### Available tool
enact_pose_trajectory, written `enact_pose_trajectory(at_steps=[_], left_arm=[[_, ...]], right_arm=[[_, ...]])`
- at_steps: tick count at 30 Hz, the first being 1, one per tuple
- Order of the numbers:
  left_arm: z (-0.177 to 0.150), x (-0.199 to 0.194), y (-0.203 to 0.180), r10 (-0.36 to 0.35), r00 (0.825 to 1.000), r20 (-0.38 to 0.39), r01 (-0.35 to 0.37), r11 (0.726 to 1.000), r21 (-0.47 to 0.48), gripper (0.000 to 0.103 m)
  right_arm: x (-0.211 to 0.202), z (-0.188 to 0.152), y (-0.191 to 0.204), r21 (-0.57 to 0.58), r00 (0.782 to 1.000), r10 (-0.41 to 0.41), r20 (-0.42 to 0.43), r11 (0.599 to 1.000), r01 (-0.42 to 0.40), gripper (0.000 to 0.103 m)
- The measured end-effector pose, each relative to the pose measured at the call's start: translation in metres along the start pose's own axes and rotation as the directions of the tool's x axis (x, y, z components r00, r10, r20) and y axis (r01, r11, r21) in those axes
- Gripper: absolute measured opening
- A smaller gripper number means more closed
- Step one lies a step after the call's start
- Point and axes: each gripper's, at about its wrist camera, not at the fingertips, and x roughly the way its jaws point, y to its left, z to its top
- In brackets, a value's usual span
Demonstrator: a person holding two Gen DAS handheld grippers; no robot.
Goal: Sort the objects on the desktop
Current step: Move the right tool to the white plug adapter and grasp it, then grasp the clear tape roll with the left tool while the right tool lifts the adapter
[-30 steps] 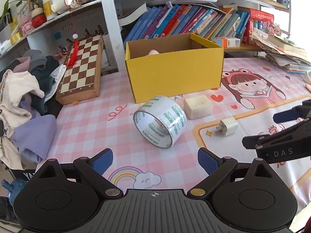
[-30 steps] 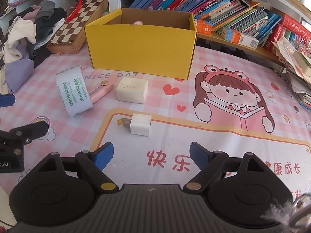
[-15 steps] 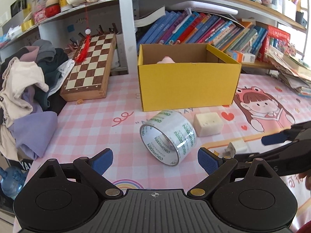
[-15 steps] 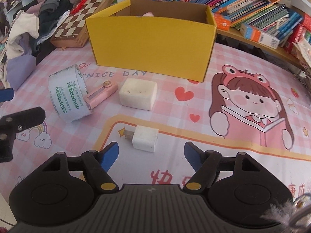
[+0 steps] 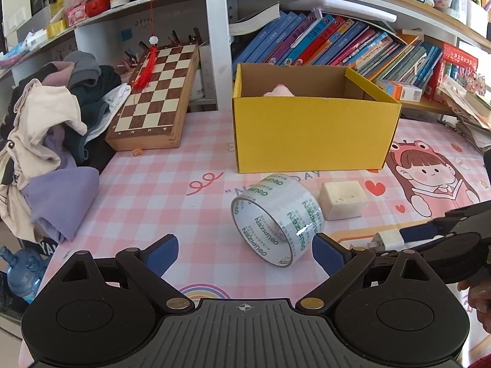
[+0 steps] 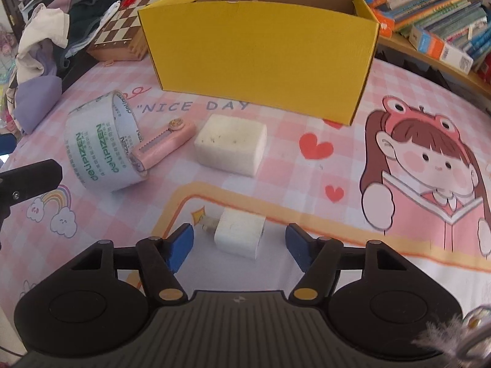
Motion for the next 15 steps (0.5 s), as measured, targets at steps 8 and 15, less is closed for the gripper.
enact_pose_trajectory(at_steps=[8, 15], left_arm=[[0.003, 0.002, -0.005, 0.015, 1.000, -0.004, -0.015, 1.000, 0.002, 0.096], [0.007, 0.008, -0.013, -0.005, 1.000, 0.001, 0.005, 1.000, -0.003, 0.096]], right_arm=[[0.001, 0.001, 0.000, -0.061, 1.000, 0.007, 0.028, 0.998, -0.005, 0.043], [-0.010, -0.003, -0.011, -0.051, 0.999, 0.005, 0.033, 0.999, -0.003, 0.043]])
